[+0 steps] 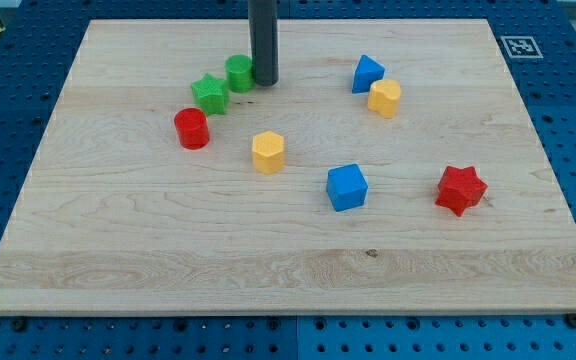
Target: Slide the yellow hexagon below the yellow heart
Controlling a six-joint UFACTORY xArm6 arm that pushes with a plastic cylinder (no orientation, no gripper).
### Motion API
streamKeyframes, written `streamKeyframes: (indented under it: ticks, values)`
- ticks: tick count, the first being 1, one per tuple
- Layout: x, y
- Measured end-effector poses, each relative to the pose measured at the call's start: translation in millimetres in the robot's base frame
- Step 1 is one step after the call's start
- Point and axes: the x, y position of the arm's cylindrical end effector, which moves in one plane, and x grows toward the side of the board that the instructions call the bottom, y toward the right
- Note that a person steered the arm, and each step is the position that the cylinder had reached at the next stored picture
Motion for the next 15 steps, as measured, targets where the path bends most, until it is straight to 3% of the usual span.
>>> streamKeyframes:
  ticks: [3,5,9,12,15]
  values:
    - [0,-25]
    - [47,42]
    - [97,44]
    - [102,-35]
    - [120,-44]
